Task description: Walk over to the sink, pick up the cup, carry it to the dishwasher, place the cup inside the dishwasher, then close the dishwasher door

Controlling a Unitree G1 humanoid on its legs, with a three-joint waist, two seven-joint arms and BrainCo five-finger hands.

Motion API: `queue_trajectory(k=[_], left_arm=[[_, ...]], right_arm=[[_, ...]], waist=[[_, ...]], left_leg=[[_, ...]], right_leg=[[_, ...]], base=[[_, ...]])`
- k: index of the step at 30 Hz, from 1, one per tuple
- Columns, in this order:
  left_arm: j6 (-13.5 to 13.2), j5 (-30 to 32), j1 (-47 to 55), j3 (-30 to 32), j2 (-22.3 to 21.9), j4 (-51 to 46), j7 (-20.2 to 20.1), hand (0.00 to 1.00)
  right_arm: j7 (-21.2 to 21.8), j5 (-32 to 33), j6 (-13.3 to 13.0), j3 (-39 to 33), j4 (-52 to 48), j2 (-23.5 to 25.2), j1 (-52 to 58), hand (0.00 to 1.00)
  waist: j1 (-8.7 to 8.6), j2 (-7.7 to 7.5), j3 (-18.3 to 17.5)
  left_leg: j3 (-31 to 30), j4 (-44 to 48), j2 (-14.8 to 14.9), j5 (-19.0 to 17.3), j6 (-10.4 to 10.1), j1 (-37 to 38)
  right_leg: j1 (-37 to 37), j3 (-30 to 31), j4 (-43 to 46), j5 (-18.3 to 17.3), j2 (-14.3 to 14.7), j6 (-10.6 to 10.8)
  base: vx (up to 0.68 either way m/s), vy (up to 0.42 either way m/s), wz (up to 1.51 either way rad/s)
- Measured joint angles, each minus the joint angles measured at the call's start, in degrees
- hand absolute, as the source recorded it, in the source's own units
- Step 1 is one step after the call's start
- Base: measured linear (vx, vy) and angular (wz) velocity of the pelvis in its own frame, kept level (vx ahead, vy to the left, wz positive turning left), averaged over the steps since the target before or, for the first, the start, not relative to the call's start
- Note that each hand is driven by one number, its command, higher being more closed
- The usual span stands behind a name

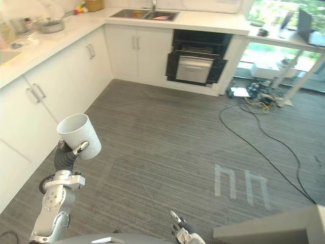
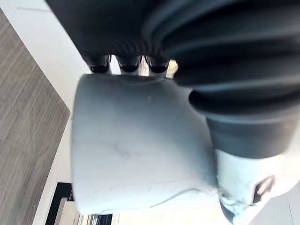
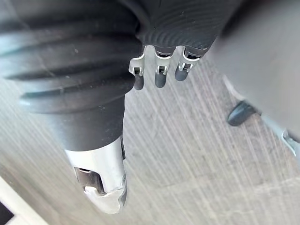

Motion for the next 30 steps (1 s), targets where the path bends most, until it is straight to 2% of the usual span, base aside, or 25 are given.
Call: queue_trajectory(k=[2,4,7,8,13,15,18,19,21,23,24,27,30], left_arm=[[0.5,0.0,-0.8,0.0,0.0,0.0,0.2,1.0],[0.6,0.0,-1.0,-0.2,0.0,0.0,0.9,1.0],[0.7,0.1,-1.1,-0.1,0.0,0.1,2.0,1.0],[1.3,1.2,-2.1,0.1,0.4,3.3,5.8,1.0],[1.3,1.2,-2.1,0.4,0.4,3.3,5.8,1.0],[1.5,0.5,-2.1,2.1,0.3,3.4,5.5,1.0],[2.3,-3.6,-2.1,4.1,0.1,4.3,4.6,1.0],[4.0,-6.7,-1.9,4.9,0.1,5.6,4.6,1.0],[5.5,-9.4,-1.8,5.5,-0.7,6.8,4.2,1.0],[6.9,-12.7,-1.2,6.4,-3.5,6.8,3.0,1.0],[7.4,-13.4,-1.2,6.3,-4.0,6.8,2.8,1.0],[9.6,-15.8,-0.9,6.4,-4.9,6.7,1.9,1.0],[10.8,-15.8,-0.9,7.1,-4.9,5.5,-0.2,1.0]], right_arm=[[1.6,-0.7,-0.9,-1.7,0.1,-0.1,2.1,0.0],[2.2,-1.8,-1.6,-2.2,0.1,0.0,3.4,0.0],[3.2,-2.3,-2.0,-2.6,0.1,0.0,4.5,0.0],[3.7,-6.5,-2.3,-3.6,-0.4,0.2,4.5,0.0],[3.7,-6.5,-2.3,-3.5,-0.4,0.2,4.6,0.0],[3.7,-6.5,-2.0,-3.3,-0.4,0.2,4.6,0.0],[3.6,-6.5,-1.4,-3.0,-0.4,0.1,4.8,0.0],[3.5,-6.6,-0.8,-2.9,-0.5,-0.2,5.1,0.0],[3.2,-6.5,0.1,-3.0,-0.8,-0.3,5.3,0.0],[3.0,-6.2,3.3,-3.0,-0.7,-1.6,4.7,0.0],[3.0,-6.2,3.9,-3.0,-0.7,-1.9,4.7,0.0],[2.9,-6.9,3.9,-2.9,-0.7,-2.5,4.1,0.0],[2.7,-8.5,3.2,-1.4,-0.7,-3.9,4.0,0.0]], waist=[[-1.45,0.25,-0.1],[-1.98,0.45,-0.1],[-2.01,0.76,-0.1],[-2.44,1.26,0.1],[-2.41,1.22,0.1],[-2.28,1.21,0.0],[-1.96,1.09,0.1],[-1.49,1.09,0.3],[-1.74,1.19,0.4],[-1.19,1.37,0.6],[-0.87,1.53,0.7],[-0.69,2.12,1.0],[-0.3,3.26,0.8]], left_leg=[[0.7,-1.6,0.0,1.2,0.2,0.8],[1.1,-1.7,0.2,1.5,0.3,1.1],[2.1,-1.9,0.5,1.6,-0.1,1.6],[2.2,-1.6,1.7,1.0,-1.0,2.6],[2.3,-1.6,1.8,1.0,-1.0,2.5],[3.4,-1.6,2.3,1.1,-1.1,1.7],[4.4,-1.6,3.0,1.6,-1.4,0.7],[5.0,-1.6,3.6,1.8,-1.7,0.7],[5.2,-1.5,4.2,2.2,-2.3,0.8],[8.1,0.3,5.4,2.0,-2.6,0.3],[8.9,0.8,5.7,1.9,-2.6,0.2],[11.8,1.9,6.7,1.7,-2.5,0.2],[12.9,2.1,6.7,0.6,-2.1,0.4]], right_leg=[[-0.4,0.7,-0.4,0.5,0.2,0.6],[-0.5,1.0,-0.6,0.9,0.4,0.6],[-0.4,2.1,-1.1,1.4,0.9,0.2],[0.7,2.9,-3.1,1.9,2.3,0.0],[0.7,2.9,-3.4,2.0,2.4,0.0],[0.8,2.4,-5.5,3.4,2.7,-0.2],[1.4,-2.9,-8.7,6.0,2.5,0.0],[2.2,-6.7,-10.0,7.0,2.6,0.0],[2.8,-9.3,-10.0,7.1,2.8,0.0],[2.9,-11.3,-10.4,6.7,3.0,-0.7],[3.0,-11.6,-10.4,6.7,3.1,-0.7],[3.5,-12.6,-10.4,5.8,3.5,-1.1],[3.6,-16.9,-10.4,5.5,2.6,-0.1]], base=[[-0.14,0.017,-0.24],[-0.17,0.039,-0.14],[-0.11,0.035,-0.2],[-0.03,0.009,-0.05],[0.0,0.0,0.0],[-0.01,-0.009,-0.06],[-0.01,-0.039,-0.09],[-0.02,-0.09,-0.13],[-0.04,-0.081,0.04],[-0.08,-0.049,0.01],[-0.09,-0.041,-0.04],[-0.05,-0.041,-0.01],[0.02,-0.002,-0.14]])
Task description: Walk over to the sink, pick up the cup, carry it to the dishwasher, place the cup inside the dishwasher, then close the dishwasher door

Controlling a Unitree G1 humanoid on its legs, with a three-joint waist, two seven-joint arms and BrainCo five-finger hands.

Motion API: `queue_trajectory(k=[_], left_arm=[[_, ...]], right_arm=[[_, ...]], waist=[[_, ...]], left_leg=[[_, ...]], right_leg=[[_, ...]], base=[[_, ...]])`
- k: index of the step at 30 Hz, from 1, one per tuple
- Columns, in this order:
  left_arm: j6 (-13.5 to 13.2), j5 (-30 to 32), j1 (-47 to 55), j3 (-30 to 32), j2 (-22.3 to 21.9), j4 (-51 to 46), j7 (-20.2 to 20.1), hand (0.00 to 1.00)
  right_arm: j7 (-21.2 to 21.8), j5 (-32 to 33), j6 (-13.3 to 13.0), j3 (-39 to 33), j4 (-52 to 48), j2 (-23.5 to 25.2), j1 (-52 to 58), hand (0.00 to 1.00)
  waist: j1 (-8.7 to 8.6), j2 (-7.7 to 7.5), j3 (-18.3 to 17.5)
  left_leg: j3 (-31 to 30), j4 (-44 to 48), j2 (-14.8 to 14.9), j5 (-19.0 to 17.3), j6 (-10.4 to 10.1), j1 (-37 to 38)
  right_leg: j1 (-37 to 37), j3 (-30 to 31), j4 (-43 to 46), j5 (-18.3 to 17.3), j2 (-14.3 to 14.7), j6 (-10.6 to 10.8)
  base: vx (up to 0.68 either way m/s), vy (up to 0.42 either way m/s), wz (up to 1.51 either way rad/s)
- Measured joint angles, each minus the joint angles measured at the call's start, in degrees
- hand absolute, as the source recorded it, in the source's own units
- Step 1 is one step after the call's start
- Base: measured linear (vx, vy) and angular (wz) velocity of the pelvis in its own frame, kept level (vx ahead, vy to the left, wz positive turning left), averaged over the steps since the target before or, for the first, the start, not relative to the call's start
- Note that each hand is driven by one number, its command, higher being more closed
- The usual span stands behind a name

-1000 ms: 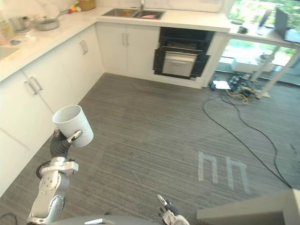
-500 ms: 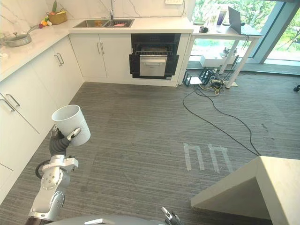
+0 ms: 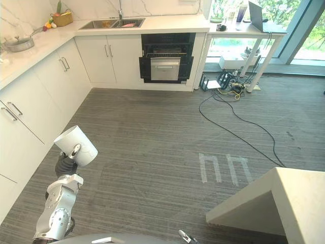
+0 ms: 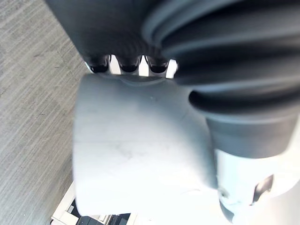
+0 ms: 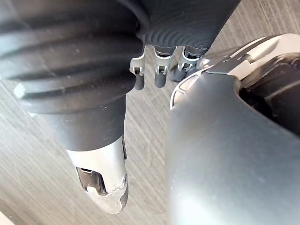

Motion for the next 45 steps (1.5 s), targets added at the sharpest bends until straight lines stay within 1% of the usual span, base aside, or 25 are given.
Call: queue_trajectory(k=[4,8,10,11,12,13,14,17,20,21,23,25,26,29,30,31,32,33,34,35,37,40,42,44,45], left_arm=[[0.7,0.0,0.0,1.7,0.0,-2.6,-2.9,1.0],[1.0,0.5,-0.1,1.7,-0.1,-3.9,-6.9,1.0],[1.0,2.3,-0.1,1.4,-0.2,-3.8,-8.6,1.0],[0.9,3.5,-0.1,1.3,0.3,-4.3,-9.0,1.0],[0.9,3.5,-0.1,1.3,0.5,-4.4,-9.0,1.0],[0.7,3.6,-0.3,1.4,1.0,-4.4,-8.9,1.0],[0.6,3.9,-0.9,1.3,2.0,-4.2,-8.8,1.0],[0.1,5.1,-4.5,-0.5,3.7,-1.2,-8.7,1.0],[-0.3,5.6,-7.4,-3.2,4.9,-0.3,-8.0,1.0],[-0.6,5.5,-7.2,-3.3,5.6,-0.4,-8.0,1.0],[-0.6,5.3,-6.0,-2.9,5.5,0.3,-8.2,1.0],[-0.6,5.1,-4.9,-4.4,3.8,1.2,-9.4,1.0],[-0.8,5.1,-5.3,-4.9,2.9,1.2,-9.9,1.0],[-0.8,5.3,-5.5,-6.5,0.9,1.9,-9.9,1.0],[-0.8,5.6,-5.6,-8.4,0.1,2.0,-9.9,1.0],[-0.8,5.6,-5.8,-10.2,-0.1,2.0,-10.1,1.0],[-0.8,5.6,-5.8,-10.4,-0.1,2.0,-10.3,1.0],[-0.7,5.6,-6.5,-9.8,-0.1,2.0,-10.2,1.0],[-0.7,5.5,-7.0,-9.0,0.0,1.9,-10.2,1.0],[-0.7,5.5,-7.0,-8.4,0.0,1.9,-10.2,1.0],[-0.7,5.5,-5.5,-6.8,0.0,1.1,-9.4,1.0],[-0.7,5.5,-0.7,-6.8,-0.6,-2.9,-8.1,1.0],[-0.9,5.3,0.0,-7.2,-0.7,-3.5,-8.1,1.0],[-2.6,3.5,0.8,-6.8,-0.7,-3.5,-8.1,1.0],[-2.9,3.2,0.9,-6.0,-0.5,-3.4,-8.2,1.0]], right_arm=[[-1.8,0.0,-2.2,0.0,0.0,0.3,-0.1,0.0],[-3.5,-1.7,-3.3,-2.0,-0.4,0.2,0.0,0.0],[-3.6,-1.6,-5.1,-3.7,-2.7,-0.2,0.3,0.0],[-3.5,-1.6,-6.4,-4.6,-4.0,-0.2,0.4,0.0],[-3.3,-1.7,-7.1,-5.2,-4.2,0.0,0.5,0.0],[-2.9,-1.8,-8.2,-5.4,-4.5,1.2,-0.1,0.0],[-2.8,-2.2,-9.3,-5.4,-4.6,2.9,-0.5,0.0],[-2.2,-2.4,-10.0,-5.1,-6.4,5.3,-0.7,0.0],[-2.4,-2.3,-8.6,-5.0,-6.9,5.3,-1.2,0.0],[-3.0,-2.5,-7.8,-4.4,-6.7,5.1,-0.5,0.0],[-3.4,-2.4,-7.1,-4.7,-5.8,5.5,1.9,0.0],[-4.2,-1.6,-6.8,-5.3,-4.5,3.9,2.7,0.0],[-4.8,-1.4,-6.7,-6.2,-4.4,3.9,2.9,0.0],[-5.9,-1.0,-6.6,-8.2,-4.2,4.6,3.0,0.0],[-5.8,-1.8,-6.9,-9.4,-4.3,4.6,3.5,0.0],[-5.5,-3.1,-7.8,-10.2,-4.3,4.3,4.1,0.0],[-5.3,-3.5,-8.5,-10.2,-4.3,4.2,4.4,0.0],[-4.8,-3.9,-10.2,-9.9,-4.5,4.0,4.2,0.0],[-4.3,-3.5,-11.7,-9.7,-4.7,3.8,3.4,0.0],[-4.0,-2.8,-12.2,-9.2,-4.9,3.4,2.8,0.0],[-3.2,-0.5,-14.2,-4.7,-9.5,2.1,0.6,0.0],[-3.7,1.8,-17.1,1.9,-20.2,1.5,-4.0,0.0],[-4.5,3.2,-18.9,2.3,-22.8,2.1,-5.5,0.0],[-5.9,4.3,-20.3,2.3,-25.1,1.5,-5.0,0.0],[-6.1,4.5,-20.4,2.3,-25.1,1.5,-5.1,0.0]], waist=[[0.37,-0.15,0.0],[0.69,-2.09,-0.5],[1.33,-2.21,-0.4],[1.24,-2.64,-0.2],[1.2,-2.57,-0.2],[1.12,-2.02,-0.3],[1.05,-2.71,-0.2],[-0.46,-3.06,0.6],[-1.63,-1.86,3.4],[-1.71,-2.71,4.0],[-2.1,-4.53,4.1],[-2.75,0.42,3.0],[-2.45,1.55,2.6],[-1.51,1.09,2.9],[-1.64,1.88,2.9],[-2.13,3.03,2.3],[-2.24,3.33,2.1],[-2.15,3.07,2.2],[-1.92,2.23,2.5],[-1.93,1.73,2.8],[-1.28,0.71,3.3],[-0.62,0.81,3.2],[-0.05,0.72,3.3],[0.04,1.0,3.1],[0.01,0.54,3.3]], left_leg=[[-0.3,5.0,0.2,-3.6,0.4,-2.3],[-1.8,15.8,-1.0,-12.2,1.3,-4.1],[-2.8,15.9,-3.3,-14.2,1.6,-2.7],[-4.0,14.6,-4.3,-14.3,2.6,-1.0],[-4.8,13.9,-4.5,-14.3,2.9,-0.3],[-5.8,12.5,-4.4,-14.3,3.0,1.4],[-6.8,11.0,-4.0,-13.8,2.4,2.5],[-9.9,7.2,-3.6,-13.4,1.7,5.4],[-11.6,6.5,-2.4,-15.0,-0.2,9.6],[-11.7,7.0,-2.5,-17.1,-1.8,11.5],[-13.4,8.3,-2.4,-21.4,-3.6,15.9],[-14.4,10.0,2.3,-25.5,0.0,16.7],[-14.5,10.7,3.3,-26.6,2.8,17.7],[-13.0,31.2,7.2,-21.2,0.8,12.0],[-13.5,41.3,11.2,-14.8,0.2,7.8],[-14.3,48.7,15.3,-3.9,0.5,3.2],[-14.1,51.1,17.0,2.7,1.4,1.2],[-13.5,59.0,19.0,2.7,2.4,-4.3],[-11.0,64.8,19.4,-3.7,2.8,-10.1],[-9.4,64.9,19.0,-6.4,2.7,-12.1],[-4.5,48.6,15.8,-11.5,0.0,-15.2],[-5.1,10.1,8.7,-7.8,-7.2,-14.7],[-4.6,7.8,8.3,-7.2,-6.9,-16.9],[-5.6,8.9,6.8,-7.2,-5.6,-14.2],[-7.2,10.3,6.1,-4.2,-3.6,-14.0]], right_leg=[[-1.4,-3.7,6.3,-2.2,-2.9,0.7],[-2.8,-6.5,23.9,-10.6,-11.3,3.4],[-8.8,-4.5,41.5,-9.3,-18.0,-0.2],[-13.5,-0.2,51.4,-4.3,-21.0,-2.9],[-16.0,2.5,55.0,-3.1,-21.4,-2.1],[-19.3,5.4,58.3,-7.1,-19.8,-0.1],[-21.5,5.9,57.1,-10.2,-17.1,-0.4],[-27.3,8.1,44.2,-11.9,-9.7,-0.3],[-30.9,12.9,25.5,-1.9,-5.6,1.2],[-30.6,12.6,18.6,1.7,-5.2,1.4],[-29.0,13.7,20.1,3.5,-5.1,2.3],[-29.6,13.3,25.8,3.7,-1.4,1.6],[-30.6,14.2,29.8,2.4,0.0,-0.7],[-29.1,14.0,35.8,-1.3,-0.2,-4.0],[-25.6,12.5,33.5,-2.3,1.4,-4.2],[-21.7,11.1,29.1,-2.8,3.5,-4.3],[-19.5,10.8,26.2,-2.9,4.5,-4.4],[-16.5,11.1,21.3,-2.5,5.4,-4.7],[-14.1,12.1,17.9,-2.0,5.4,-5.4],[-12.7,12.5,16.5,-1.6,5.3,-5.5],[-9.3,13.7,13.8,-1.2,4.9,-5.6],[-8.6,16.4,16.0,-3.1,4.0,-4.2],[-7.7,17.0,18.3,-5.5,3.6,-2.4],[-4.6,17.6,23.3,-12.7,2.3,-0.8],[-4.4,18.1,25.9,-15.6,1.6,-0.9]], base=[[0.1,0.053,0.04],[0.22,0.126,0.45],[0.18,0.165,0.45],[0.16,0.134,0.34],[0.27,0.157,0.4],[0.25,0.037,0.39],[0.25,0.024,0.42],[0.25,-0.066,0.6],[0.36,-0.208,0.46],[0.29,-0.199,0.2],[0.44,-0.283,0.32],[0.49,-0.352,0.41],[0.39,-0.311,0.23],[0.28,-0.313,-0.08],[0.32,-0.277,0.26],[0.36,-0.241,0.27],[0.41,-0.184,0.16],[0.41,-0.166,0.03],[0.4,-0.164,0.02],[0.36,-0.178,0.05],[0.37,-0.172,-0.27],[0.38,-0.07,-0.54],[0.5,0.047,-0.36],[0.42,0.172,-0.21],[0.37,0.26,-0.36]])
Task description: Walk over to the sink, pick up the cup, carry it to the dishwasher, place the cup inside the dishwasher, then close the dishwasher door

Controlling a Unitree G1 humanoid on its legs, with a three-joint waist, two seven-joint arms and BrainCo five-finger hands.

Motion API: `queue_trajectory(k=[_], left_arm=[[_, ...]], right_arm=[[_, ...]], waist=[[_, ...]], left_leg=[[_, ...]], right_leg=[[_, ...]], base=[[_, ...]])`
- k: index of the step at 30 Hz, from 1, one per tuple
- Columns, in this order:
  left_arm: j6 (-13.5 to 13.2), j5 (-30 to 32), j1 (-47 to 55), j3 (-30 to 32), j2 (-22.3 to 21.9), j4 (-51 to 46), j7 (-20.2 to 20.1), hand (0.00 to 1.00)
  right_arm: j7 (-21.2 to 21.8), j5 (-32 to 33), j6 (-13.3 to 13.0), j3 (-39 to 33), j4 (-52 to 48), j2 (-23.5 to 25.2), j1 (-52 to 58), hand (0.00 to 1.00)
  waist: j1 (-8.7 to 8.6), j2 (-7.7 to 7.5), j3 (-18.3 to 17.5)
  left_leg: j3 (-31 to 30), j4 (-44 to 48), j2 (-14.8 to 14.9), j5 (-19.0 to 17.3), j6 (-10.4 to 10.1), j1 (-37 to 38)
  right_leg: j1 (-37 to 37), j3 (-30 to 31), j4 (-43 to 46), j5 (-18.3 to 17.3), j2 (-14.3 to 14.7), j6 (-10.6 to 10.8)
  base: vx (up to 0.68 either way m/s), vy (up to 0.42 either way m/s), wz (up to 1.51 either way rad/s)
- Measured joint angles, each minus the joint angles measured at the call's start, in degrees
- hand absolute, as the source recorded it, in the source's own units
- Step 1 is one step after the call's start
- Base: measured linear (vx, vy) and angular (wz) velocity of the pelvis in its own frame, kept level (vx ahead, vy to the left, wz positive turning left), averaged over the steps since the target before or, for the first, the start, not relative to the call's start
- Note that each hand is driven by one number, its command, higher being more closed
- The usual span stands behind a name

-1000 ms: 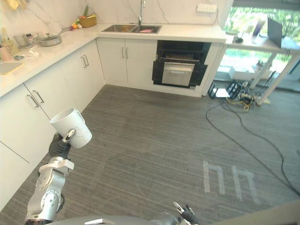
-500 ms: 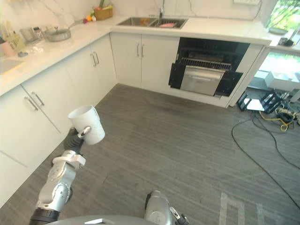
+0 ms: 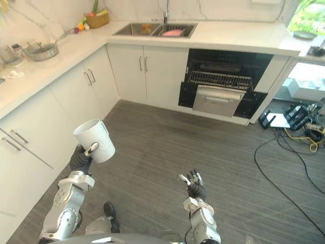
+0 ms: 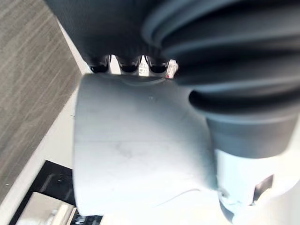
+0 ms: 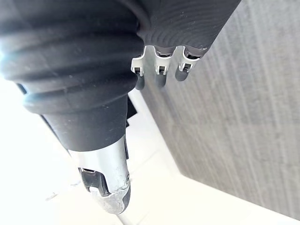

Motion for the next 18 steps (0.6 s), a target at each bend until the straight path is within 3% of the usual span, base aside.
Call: queue_trajectory(k=[1,2,3,4,5,6,7,8,10,11,12,13,14,15,16,17,18], left_arm=[[0.1,0.0,0.4,2.4,0.4,0.1,0.3,1.0],[0.2,0.0,0.9,4.4,0.4,0.1,0.6,1.0],[0.2,0.0,0.9,4.4,0.4,0.1,0.6,1.0],[-0.2,0.2,1.1,6.4,0.4,-0.3,-0.8,1.0],[-0.1,0.7,0.2,7.5,1.6,-0.1,-1.9,1.0],[0.3,1.1,0.1,7.5,1.7,-0.2,-2.1,1.0],[1.0,1.9,0.0,7.3,1.8,-0.4,-2.3,1.0],[2.2,2.5,-0.1,6.7,1.7,-0.8,-2.3,1.0],[2.3,2.3,-0.7,6.9,1.8,-0.7,-1.8,1.0],[2.3,1.8,-1.2,6.7,1.8,-0.8,-1.8,1.0],[1.6,1.8,-3.0,5.7,2.1,-0.8,-1.9,1.0],[1.1,1.8,-3.4,5.2,2.5,-0.7,-1.9,1.0],[0.6,1.9,-3.3,4.6,3.1,-0.8,-2.1,1.0],[0.6,2.0,-2.5,4.4,3.0,-0.8,-2.1,1.0],[0.6,2.0,-1.9,4.5,3.2,-0.8,-2.1,1.0],[0.5,2.4,-1.2,4.9,3.9,-0.7,-2.3,1.0],[0.6,2.5,-0.6,5.0,3.5,-0.3,-2.4,1.0]], right_arm=[[-0.5,0.7,0.3,0.1,-0.3,0.4,0.0,0.0],[-1.2,0.9,1.1,-0.1,-1.9,0.8,0.6,0.0],[-1.2,0.9,1.1,-0.1,-1.9,0.8,0.6,0.0],[-1.1,2.3,1.9,-1.0,-5.8,1.1,1.4,0.0],[-1.0,2.3,2.0,-1.0,-7.1,2.8,1.3,0.0],[-1.0,2.1,2.2,-0.8,-7.1,3.3,1.2,0.0],[-1.1,1.6,2.4,-0.3,-7.1,4.0,1.1,0.0],[-1.1,0.4,2.7,0.3,-7.1,5.7,0.5,0.0],[-1.3,0.0,3.5,0.4,-7.9,7.5,0.2,0.0],[-1.2,0.0,3.9,0.4,-9.5,7.9,1.0,0.0],[-1.1,-0.1,3.9,0.0,-13.4,7.9,2.8,0.0],[-1.0,-0.5,3.9,-0.1,-14.8,7.8,3.7,0.0],[-1.0,-0.8,3.8,0.0,-17.2,7.7,5.9,0.0],[-1.0,-1.4,3.8,0.2,-18.4,7.7,8.4,0.0],[-0.9,-1.8,3.8,0.3,-18.6,7.8,9.6,0.0],[-0.8,-2.2,3.8,0.6,-18.4,8.0,11.8,0.0],[-0.8,-2.2,3.9,0.6,-18.1,7.3,12.5,0.0]], waist=[[0.16,-2.33,-0.3],[0.06,-3.81,-1.2],[0.06,-3.81,-1.2],[0.49,-5.07,-2.9],[0.66,-8.24,-3.4],[0.93,-8.87,-3.6],[1.2,-8.88,-3.7],[1.2,-7.79,-3.1],[1.28,-6.42,-3.0],[1.11,-4.8,-2.9],[0.5,-4.04,-2.8],[0.08,-3.89,-2.8],[-1.22,-3.71,-2.6],[-1.88,-4.53,-2.7],[-1.91,-5.18,-2.6],[-2.06,-8.46,-3.0],[-1.75,-7.78,-3.5]], left_leg=[[-0.6,6.3,-1.7,0.2,0.6,-0.4],[-0.5,10.3,-3.2,-0.9,3.0,-0.8],[-0.5,10.3,-3.2,-0.9,3.0,-0.8],[1.0,12.9,-6.3,-2.8,7.3,-0.4],[1.7,14.5,-9.0,-5.4,8.6,-0.3],[2.2,14.4,-10.0,-6.1,9.2,0.4],[2.4,13.7,-10.7,-6.7,9.2,1.7],[2.4,10.2,-11.3,-7.2,9.8,5.5],[2.3,5.4,-11.1,-7.2,9.6,9.4],[2.3,2.5,-10.9,-6.9,9.2,11.2],[2.1,-1.1,-10.7,-6.7,9.0,13.3],[2.0,-2.0,-10.7,-6.8,8.8,13.9],[2.0,-3.2,-10.9,-6.8,7.8,15.1],[1.7,-3.7,-11.4,-7.8,6.4,17.6],[1.4,-3.6,-12.0,-8.5,5.6,19.1],[0.6,-3.6,-13.7,-10.4,4.3,22.0],[0.6,-3.4,-13.4,-11.4,3.7,22.5]], right_leg=[[0.5,1.2,3.6,-4.1,-2.9,0.4],[1.8,1.0,4.0,-5.9,-5.5,0.6],[1.8,1.0,4.0,-5.9,-5.5,0.6],[2.0,-2.0,11.0,-6.9,-10.7,-2.3],[-2.3,-4.2,22.5,-3.1,-15.6,0.2],[-3.8,-4.3,25.3,0.0,-17.6,2.9],[-4.8,-4.4,28.1,4.5,-18.8,3.2],[-6.7,-4.5,32.3,5.4,-19.5,2.8],[-10.9,-6.1,33.5,0.6,-17.8,1.6],[-14.1,-7.3,31.3,-1.1,-16.0,0.4],[-20.3,-8.3,23.6,-1.2,-12.9,-0.8],[-22.4,-8.8,19.5,0.3,-12.1,-0.7],[-25.0,-11.1,10.1,5.8,-11.5,-0.2],[-25.7,-16.4,2.5,14.6,-11.5,-0.9],[-25.8,-18.7,0.4,21.2,-11.8,-1.2],[-25.8,-20.8,-0.5,32.1,-12.5,-7.9],[-25.1,-21.5,0.0,28.8,-12.4,-12.4]], base=[[0.38,0.292,-0.33],[0.4,0.301,-0.27],[0.47,0.276,-0.26],[0.52,0.194,-0.08],[0.53,0.169,-0.07],[0.53,0.157,0.11],[0.51,0.176,-0.02],[0.48,0.157,-0.07],[0.37,0.105,-0.19],[0.39,0.102,-0.15],[0.31,0.068,0.02],[0.31,0.025,0.3],[0.34,-0.024,0.39],[0.48,-0.069,0.32],[0.57,-0.144,0.19],[0.43,-0.123,0.04],[0.5,-0.209,-0.04]])
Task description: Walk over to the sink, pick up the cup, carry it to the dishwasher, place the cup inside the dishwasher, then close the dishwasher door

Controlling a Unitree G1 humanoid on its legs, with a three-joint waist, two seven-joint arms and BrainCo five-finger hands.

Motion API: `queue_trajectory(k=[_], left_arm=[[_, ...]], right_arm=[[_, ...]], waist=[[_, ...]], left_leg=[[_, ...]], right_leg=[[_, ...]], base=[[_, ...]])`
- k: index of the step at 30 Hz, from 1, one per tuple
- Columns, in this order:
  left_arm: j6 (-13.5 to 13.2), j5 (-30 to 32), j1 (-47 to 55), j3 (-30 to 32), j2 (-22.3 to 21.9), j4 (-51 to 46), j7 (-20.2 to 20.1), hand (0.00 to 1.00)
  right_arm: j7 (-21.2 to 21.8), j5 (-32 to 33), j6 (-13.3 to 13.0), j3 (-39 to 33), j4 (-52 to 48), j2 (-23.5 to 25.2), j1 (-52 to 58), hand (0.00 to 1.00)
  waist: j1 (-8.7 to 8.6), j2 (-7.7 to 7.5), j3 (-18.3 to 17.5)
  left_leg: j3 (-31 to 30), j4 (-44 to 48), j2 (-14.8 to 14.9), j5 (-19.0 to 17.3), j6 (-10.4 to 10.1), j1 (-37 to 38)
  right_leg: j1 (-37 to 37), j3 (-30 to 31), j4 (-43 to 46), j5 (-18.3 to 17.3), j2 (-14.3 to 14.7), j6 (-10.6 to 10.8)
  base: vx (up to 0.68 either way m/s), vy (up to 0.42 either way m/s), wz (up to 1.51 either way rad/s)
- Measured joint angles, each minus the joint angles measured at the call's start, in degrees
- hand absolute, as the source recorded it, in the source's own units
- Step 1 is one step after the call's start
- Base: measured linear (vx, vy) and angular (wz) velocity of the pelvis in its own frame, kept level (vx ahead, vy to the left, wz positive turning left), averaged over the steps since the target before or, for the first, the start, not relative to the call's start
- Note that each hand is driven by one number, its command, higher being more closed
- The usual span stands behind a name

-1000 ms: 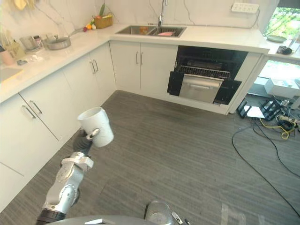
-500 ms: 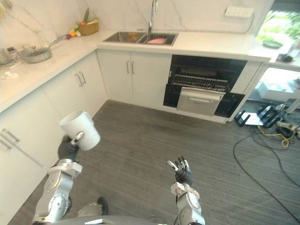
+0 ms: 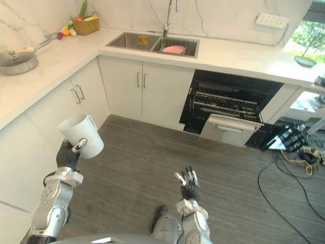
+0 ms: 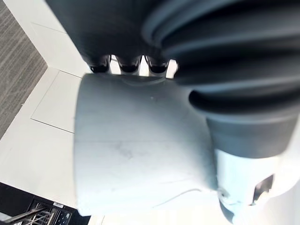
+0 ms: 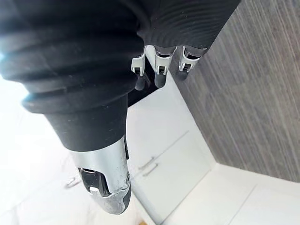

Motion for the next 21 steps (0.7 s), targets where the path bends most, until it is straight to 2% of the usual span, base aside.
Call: queue_trajectory(k=[1,2,3,4,5,6,7,8,9,10,11,13,15,17,18,19,21], left_arm=[[0.0,0.1,0.6,-0.2,-0.9,0.6,-0.5,1.0],[0.0,0.1,0.3,-0.8,-1.1,0.7,-1.1,1.0],[0.0,0.1,0.0,-1.2,-0.9,0.7,-1.6,1.0],[0.0,0.3,0.1,-1.4,-1.0,0.8,-2.0,1.0],[-0.1,1.0,0.0,-1.7,-0.4,0.9,-2.1,1.0],[-0.2,1.1,-0.1,-2.2,-0.2,1.0,-2.1,1.0],[-0.4,1.1,-0.1,-2.8,-0.2,1.0,-2.1,1.0],[-0.5,1.1,-0.3,-3.9,-0.2,1.0,-2.1,1.0],[-0.5,1.1,-0.3,-4.3,-0.2,1.0,-2.1,1.0],[-0.5,1.1,-0.3,-4.5,-0.4,1.1,-2.1,1.0],[-0.5,1.0,-0.3,-4.5,-0.9,1.2,-2.1,1.0],[-0.6,1.0,0.2,-4.5,-1.4,1.2,-2.2,1.0],[-0.7,1.0,2.0,-4.6,-2.6,0.9,-2.1,1.0],[-1.0,0.9,4.7,-4.6,-3.6,0.1,-2.1,1.0],[-1.0,0.8,6.1,-4.5,-3.9,0.1,-2.2,1.0],[-1.0,0.8,6.5,-4.5,-4.1,0.1,-2.4,1.0],[-1.3,0.7,6.5,-4.5,-4.3,0.1,-3.7,1.0]], right_arm=[[0.1,0.0,-0.1,-0.6,0.3,-1.2,0.0,0.0],[0.2,0.0,-0.4,-1.4,0.3,-1.9,-0.2,0.0],[0.1,-0.1,-0.4,-1.9,0.3,-2.3,-0.2,0.0],[0.1,-0.1,-0.5,-2.9,0.3,-2.4,-0.3,0.0],[0.1,-0.2,-0.5,-2.9,0.5,-2.1,-0.5,0.0],[0.2,-0.6,-0.5,-2.7,0.5,-2.1,-0.6,0.0],[0.7,-1.0,-0.6,-3.0,0.2,-2.5,-0.8,0.0],[1.1,-1.9,-0.8,-3.6,-0.3,-3.2,-1.3,0.0],[1.2,-2.3,-0.9,-3.7,-0.8,-3.7,-1.6,0.0],[1.5,-2.3,-1.4,-3.7,-2.0,-4.6,-2.7,0.0],[1.8,-2.2,-2.4,-3.9,-2.8,-4.8,-4.1,0.0],[2.2,-2.2,-3.4,-3.8,-4.5,-4.8,-5.3,0.0],[2.2,-2.2,-4.0,-2.7,-6.0,-4.7,-5.5,0.0],[2.2,-2.2,-4.2,-1.3,-6.4,-4.7,-6.3,0.0],[2.1,-2.0,-4.2,-0.4,-6.5,-4.6,-6.3,0.0],[2.2,-1.8,-4.2,-0.3,-6.6,-4.6,-6.2,0.0],[2.2,-1.5,-4.3,-0.9,-6.7,-5.4,-5.0,0.0]], waist=[[0.24,1.82,-0.8],[-0.26,3.16,-0.1],[-0.37,4.02,0.3],[-0.34,5.65,1.1],[-0.02,6.48,1.1],[0.14,6.18,1.0],[0.65,6.7,0.6],[0.84,7.61,0.2],[0.89,7.57,0.1],[1.1,8.01,-0.1],[0.89,7.92,-0.1],[0.96,7.62,0.1],[1.04,7.18,0.3],[1.26,7.12,0.3],[1.19,6.45,0.3],[1.14,6.19,0.3],[0.14,5.95,0.6]], left_leg=[[0.4,0.5,1.7,-1.7,-0.6,0.1],[0.4,0.9,2.7,-2.6,-0.8,0.0],[0.4,1.3,3.4,-4.0,-0.6,0.2],[1.1,3.8,5.4,-6.1,0.0,1.0],[2.0,10.7,7.3,-7.6,1.3,0.4],[2.8,16.6,8.7,-7.3,1.9,-1.3],[3.2,28.3,12.3,-4.5,3.4,-5.4],[2.2,37.8,15.9,1.1,0.8,-9.2],[1.7,41.6,17.3,2.9,-0.7,-10.8],[2.4,44.9,18.7,1.9,-2.8,-12.7],[3.5,44.0,18.9,0.2,-1.8,-13.6],[2.2,38.9,17.9,-2.0,-0.8,-14.9],[-2.7,30.8,15.5,-2.1,-1.8,-16.4],[-6.5,20.7,15.0,-0.3,-3.5,-18.0],[-8.0,10.6,15.0,3.2,-3.9,-18.8],[-8.0,7.1,15.0,4.4,-4.0,-18.9],[-7.9,1.8,14.6,6.1,-4.1,-19.3]], right_leg=[[0.6,0.4,-0.6,-2.9,1.7,1.0],[1.1,0.1,-0.5,-4.6,2.5,1.0],[1.5,-0.1,0.3,-8.3,3.3,2.2],[2.0,-0.4,3.2,-13.6,4.1,3.4],[2.9,-0.7,5.7,-16.6,4.4,3.8],[3.1,-0.4,6.3,-17.4,4.5,3.8],[4.8,0.1,5.2,-18.1,5.6,3.9],[7.1,0.5,2.8,-18.4,7.4,3.9],[7.9,1.0,1.7,-18.4,8.0,3.8],[9.3,2.2,0.3,-18.7,8.4,4.0],[10.8,3.8,-0.8,-18.5,8.3,3.6],[13.7,6.9,-2.5,-19.1,8.3,4.6],[16.7,10.4,-3.6,-19.8,8.1,5.9],[18.0,13.4,-3.7,-21.1,7.7,7.3],[18.3,15.9,-2.9,-21.9,6.6,8.5],[18.3,16.7,-2.1,-22.4,5.9,9.0],[18.4,20.3,2.7,-25.8,3.5,12.8]], base=[[0.35,-0.155,-0.02],[0.47,-0.224,0.07],[0.3,-0.168,0.05],[0.34,-0.186,-0.09],[0.26,-0.15,-0.21],[0.23,-0.168,-0.31],[0.23,-0.163,-0.35],[0.25,-0.15,-0.35],[0.31,-0.073,-0.37],[0.32,-0.052,-0.47],[0.37,-0.04,-0.52],[0.3,-0.021,-0.57],[0.19,0.021,-0.6],[0.29,0.148,-0.87],[0.34,0.198,-0.93],[0.32,0.185,-0.9],[0.34,0.272,-0.73]])
